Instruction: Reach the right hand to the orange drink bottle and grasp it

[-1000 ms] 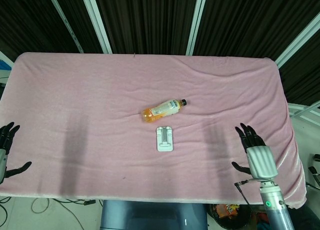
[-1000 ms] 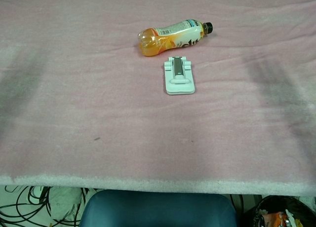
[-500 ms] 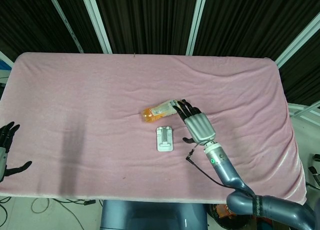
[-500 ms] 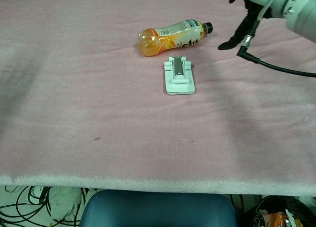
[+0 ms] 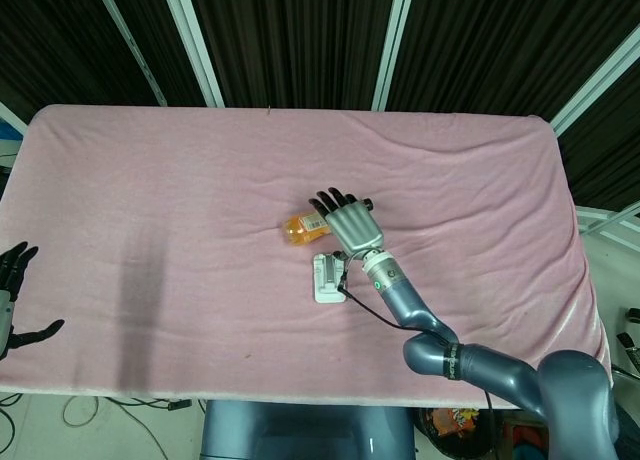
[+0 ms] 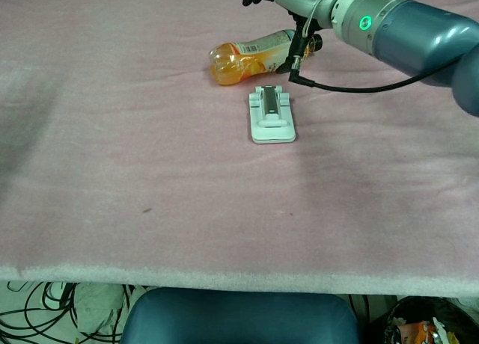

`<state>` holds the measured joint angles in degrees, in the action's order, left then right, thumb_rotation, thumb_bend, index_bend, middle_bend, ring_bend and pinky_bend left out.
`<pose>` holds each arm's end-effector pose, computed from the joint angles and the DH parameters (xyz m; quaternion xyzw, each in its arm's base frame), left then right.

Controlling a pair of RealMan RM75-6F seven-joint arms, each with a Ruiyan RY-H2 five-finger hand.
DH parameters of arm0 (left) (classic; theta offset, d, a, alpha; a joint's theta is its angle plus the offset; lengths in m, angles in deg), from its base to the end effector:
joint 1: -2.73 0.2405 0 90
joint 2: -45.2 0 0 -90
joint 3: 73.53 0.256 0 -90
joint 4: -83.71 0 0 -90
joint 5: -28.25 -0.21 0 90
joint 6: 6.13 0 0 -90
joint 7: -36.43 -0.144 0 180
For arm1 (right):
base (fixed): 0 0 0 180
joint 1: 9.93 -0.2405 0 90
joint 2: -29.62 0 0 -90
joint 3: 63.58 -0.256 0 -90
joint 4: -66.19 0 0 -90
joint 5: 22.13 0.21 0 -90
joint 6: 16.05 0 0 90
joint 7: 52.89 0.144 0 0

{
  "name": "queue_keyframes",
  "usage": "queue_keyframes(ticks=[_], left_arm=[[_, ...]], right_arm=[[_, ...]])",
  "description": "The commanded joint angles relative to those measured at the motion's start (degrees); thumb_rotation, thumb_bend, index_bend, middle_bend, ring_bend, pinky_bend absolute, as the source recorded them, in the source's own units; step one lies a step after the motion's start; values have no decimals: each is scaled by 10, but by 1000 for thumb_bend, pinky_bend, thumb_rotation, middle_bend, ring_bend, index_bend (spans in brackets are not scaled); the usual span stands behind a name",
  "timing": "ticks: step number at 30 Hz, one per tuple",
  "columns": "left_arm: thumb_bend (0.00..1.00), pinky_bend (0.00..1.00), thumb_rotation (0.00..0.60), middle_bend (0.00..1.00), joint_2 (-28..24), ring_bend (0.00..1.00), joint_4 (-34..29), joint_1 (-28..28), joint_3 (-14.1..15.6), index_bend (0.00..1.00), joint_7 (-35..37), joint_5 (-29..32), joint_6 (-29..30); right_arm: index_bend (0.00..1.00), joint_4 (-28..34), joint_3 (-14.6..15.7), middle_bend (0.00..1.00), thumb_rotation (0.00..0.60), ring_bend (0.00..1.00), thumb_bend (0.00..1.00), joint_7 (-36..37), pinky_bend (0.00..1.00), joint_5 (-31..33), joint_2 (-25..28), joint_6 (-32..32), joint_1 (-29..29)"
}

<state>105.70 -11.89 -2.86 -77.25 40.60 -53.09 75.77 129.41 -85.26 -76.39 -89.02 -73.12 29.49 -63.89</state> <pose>-0.3143 0.1871 0.1731 -0.5653 -0.4323 -0.3895 0.5847 -0.0727 -0.4121 -0.0558 0.7652 -0.2910 0.3875 0.4238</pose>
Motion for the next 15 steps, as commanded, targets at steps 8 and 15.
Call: queue_keyframes(ticks=[8,15], left_arm=[[0,0,600,0,-1,0,-2,-4,-4,0,4,14,-11],[0,0,600,0,-1,0,-3,-5,-5,0,4,17,-15]], right_arm=[[181,-223,16,160,600,121,195,98,264,-32,-97,-79,-101],[278,-309,39,244,600,156,218,141,267,-46,-133,-104,-113]])
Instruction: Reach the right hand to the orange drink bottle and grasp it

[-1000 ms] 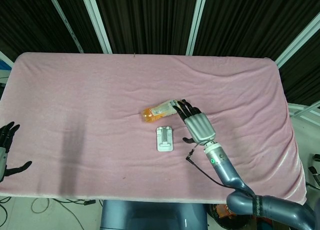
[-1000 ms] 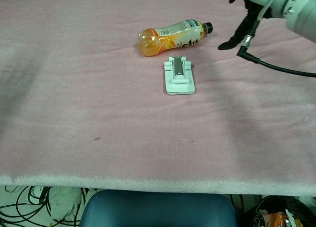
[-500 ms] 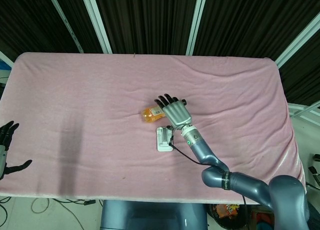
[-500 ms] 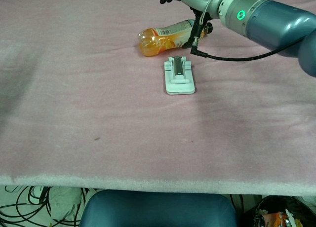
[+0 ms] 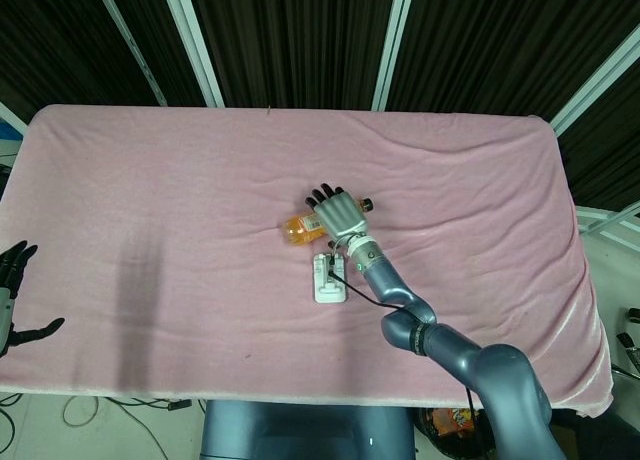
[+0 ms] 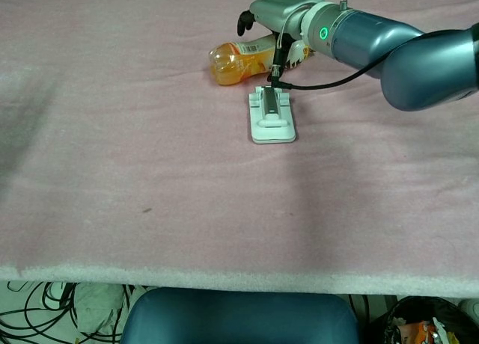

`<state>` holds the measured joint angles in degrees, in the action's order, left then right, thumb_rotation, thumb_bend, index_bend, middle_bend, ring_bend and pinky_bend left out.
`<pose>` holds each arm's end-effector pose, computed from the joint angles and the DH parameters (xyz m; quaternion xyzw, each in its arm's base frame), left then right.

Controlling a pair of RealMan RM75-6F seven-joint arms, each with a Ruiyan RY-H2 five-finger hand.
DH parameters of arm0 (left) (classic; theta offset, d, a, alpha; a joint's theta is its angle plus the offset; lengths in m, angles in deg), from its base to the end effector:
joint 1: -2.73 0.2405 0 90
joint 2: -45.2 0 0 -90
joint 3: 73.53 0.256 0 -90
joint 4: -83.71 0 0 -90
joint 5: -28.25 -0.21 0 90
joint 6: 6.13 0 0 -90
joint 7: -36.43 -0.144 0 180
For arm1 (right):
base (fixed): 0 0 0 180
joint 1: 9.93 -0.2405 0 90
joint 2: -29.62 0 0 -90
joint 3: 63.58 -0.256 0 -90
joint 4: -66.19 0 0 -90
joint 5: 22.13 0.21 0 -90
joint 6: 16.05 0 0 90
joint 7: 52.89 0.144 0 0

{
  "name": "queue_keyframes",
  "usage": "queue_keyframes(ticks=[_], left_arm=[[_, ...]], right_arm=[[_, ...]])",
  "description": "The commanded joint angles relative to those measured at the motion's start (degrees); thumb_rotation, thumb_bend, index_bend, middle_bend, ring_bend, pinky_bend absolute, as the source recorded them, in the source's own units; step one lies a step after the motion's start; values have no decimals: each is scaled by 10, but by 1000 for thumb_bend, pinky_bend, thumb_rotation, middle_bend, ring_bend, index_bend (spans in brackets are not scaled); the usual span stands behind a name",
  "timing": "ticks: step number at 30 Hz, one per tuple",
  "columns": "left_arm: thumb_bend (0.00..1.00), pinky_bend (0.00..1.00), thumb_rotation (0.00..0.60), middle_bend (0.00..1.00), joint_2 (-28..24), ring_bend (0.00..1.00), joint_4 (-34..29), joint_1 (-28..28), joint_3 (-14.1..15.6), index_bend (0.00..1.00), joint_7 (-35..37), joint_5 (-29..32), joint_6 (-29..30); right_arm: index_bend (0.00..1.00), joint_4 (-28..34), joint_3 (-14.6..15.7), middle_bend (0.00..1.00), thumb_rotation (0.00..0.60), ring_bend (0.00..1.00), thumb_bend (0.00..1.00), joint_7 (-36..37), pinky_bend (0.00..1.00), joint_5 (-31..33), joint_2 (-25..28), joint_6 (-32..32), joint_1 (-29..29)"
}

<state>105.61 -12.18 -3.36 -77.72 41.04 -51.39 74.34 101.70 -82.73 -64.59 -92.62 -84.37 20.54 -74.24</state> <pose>-0.3161 0.1911 0.1725 -0.5581 -0.4446 -0.3863 0.5845 -0.0721 -0.4518 -0.0970 0.7918 -0.2766 0.3294 0.4336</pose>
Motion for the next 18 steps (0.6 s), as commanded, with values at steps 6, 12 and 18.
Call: queue_keyframes(ticks=[6,12,18], left_arm=[[0,0,600,0,0,0,-1,0,0,0,0,0,0],[0,0,600,0,0,0,-3,2,1,0,4,-6,7],[0,0,600,0,1,0,0,5,3,0,3,-14,14]], right_arm=[[643,-50,30,609,600,476,433,68,503,-32,-31,4,-5],[773,34,28,724,600,624,479,116,649,-57,11,96,20],[776,228,14,727,600,627,480,80,649,-46,105,179,80]])
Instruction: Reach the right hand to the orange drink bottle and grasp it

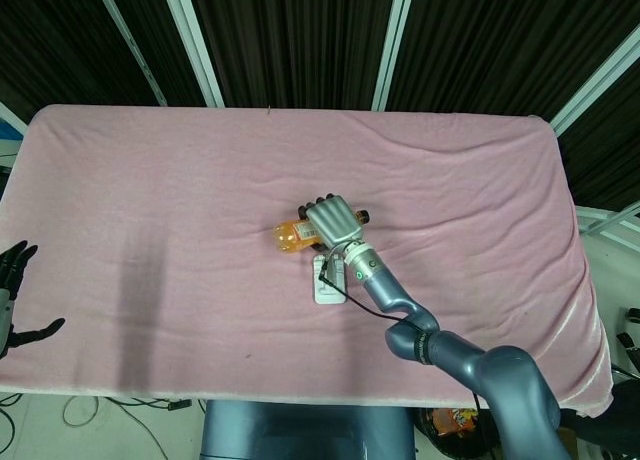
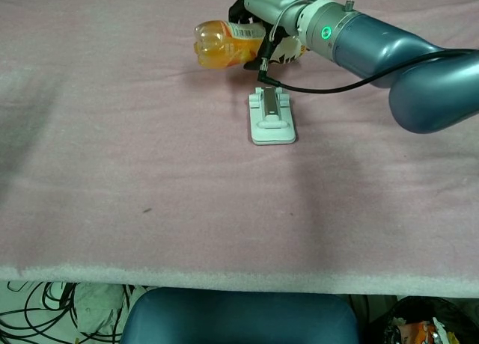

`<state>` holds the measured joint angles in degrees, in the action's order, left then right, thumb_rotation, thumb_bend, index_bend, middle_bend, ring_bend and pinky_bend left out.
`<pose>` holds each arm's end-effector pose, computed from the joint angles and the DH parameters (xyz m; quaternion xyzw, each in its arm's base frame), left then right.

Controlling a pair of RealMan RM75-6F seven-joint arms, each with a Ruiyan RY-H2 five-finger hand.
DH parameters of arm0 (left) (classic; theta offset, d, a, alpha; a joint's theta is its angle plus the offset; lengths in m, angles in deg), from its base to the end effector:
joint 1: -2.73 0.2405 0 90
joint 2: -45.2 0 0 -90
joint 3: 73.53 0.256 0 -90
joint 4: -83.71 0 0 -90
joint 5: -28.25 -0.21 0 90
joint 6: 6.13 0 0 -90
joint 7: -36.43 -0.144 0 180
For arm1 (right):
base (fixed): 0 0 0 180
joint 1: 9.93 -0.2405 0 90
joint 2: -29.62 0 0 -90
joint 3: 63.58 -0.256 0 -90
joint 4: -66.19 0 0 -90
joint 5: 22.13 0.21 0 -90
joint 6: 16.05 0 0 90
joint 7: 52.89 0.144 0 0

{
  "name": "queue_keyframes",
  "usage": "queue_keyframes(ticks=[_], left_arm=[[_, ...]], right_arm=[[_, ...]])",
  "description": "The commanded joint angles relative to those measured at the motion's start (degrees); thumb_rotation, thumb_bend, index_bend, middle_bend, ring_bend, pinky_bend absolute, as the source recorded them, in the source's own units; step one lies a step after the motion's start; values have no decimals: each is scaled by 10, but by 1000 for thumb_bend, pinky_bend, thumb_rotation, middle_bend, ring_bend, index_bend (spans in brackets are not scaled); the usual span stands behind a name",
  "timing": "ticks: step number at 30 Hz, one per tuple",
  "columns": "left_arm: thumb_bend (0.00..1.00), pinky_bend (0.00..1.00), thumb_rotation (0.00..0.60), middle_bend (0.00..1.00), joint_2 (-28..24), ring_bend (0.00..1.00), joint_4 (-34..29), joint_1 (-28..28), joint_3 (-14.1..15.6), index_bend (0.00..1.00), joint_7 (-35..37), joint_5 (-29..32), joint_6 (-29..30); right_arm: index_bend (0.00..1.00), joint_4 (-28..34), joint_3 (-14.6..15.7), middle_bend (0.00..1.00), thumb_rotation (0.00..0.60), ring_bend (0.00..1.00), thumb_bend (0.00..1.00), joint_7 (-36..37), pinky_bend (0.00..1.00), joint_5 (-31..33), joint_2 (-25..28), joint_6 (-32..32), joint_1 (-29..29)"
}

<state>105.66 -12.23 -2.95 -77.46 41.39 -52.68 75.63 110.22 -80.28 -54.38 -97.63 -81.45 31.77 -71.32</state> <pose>-0.3135 0.1882 0.1732 -0.5594 -0.4385 -0.3949 0.5822 -0.0585 -0.4304 -0.0831 0.7603 -0.2910 0.4331 0.3869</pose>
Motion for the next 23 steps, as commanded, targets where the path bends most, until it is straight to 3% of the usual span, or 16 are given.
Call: queue_keyframes(ticks=[1,4,7,12,18,23], left_arm=[[0,0,600,0,0,0,0,1,1,0,-1,-3,3],[0,0,600,0,0,0,1,3,4,0,-4,-10,7],[0,0,600,0,1,0,-1,4,8,0,-7,-18,11],[0,0,600,0,2,0,-2,7,13,0,-14,-30,17],[0,0,600,0,6,0,2,11,15,0,-17,-41,30],[0,0,600,0,7,0,3,14,15,0,-17,-42,36]], right_arm=[[776,184,-11,727,600,627,480,-32,649,9,95,81,66],[776,321,-2,727,600,627,480,-64,649,20,157,135,123],[776,452,29,727,600,626,480,-93,649,18,224,192,188],[776,578,91,725,600,627,480,-100,649,-2,300,262,277],[776,628,149,725,600,627,479,-61,649,-58,340,324,350],[776,635,159,725,600,627,480,-38,649,-88,347,341,373]])
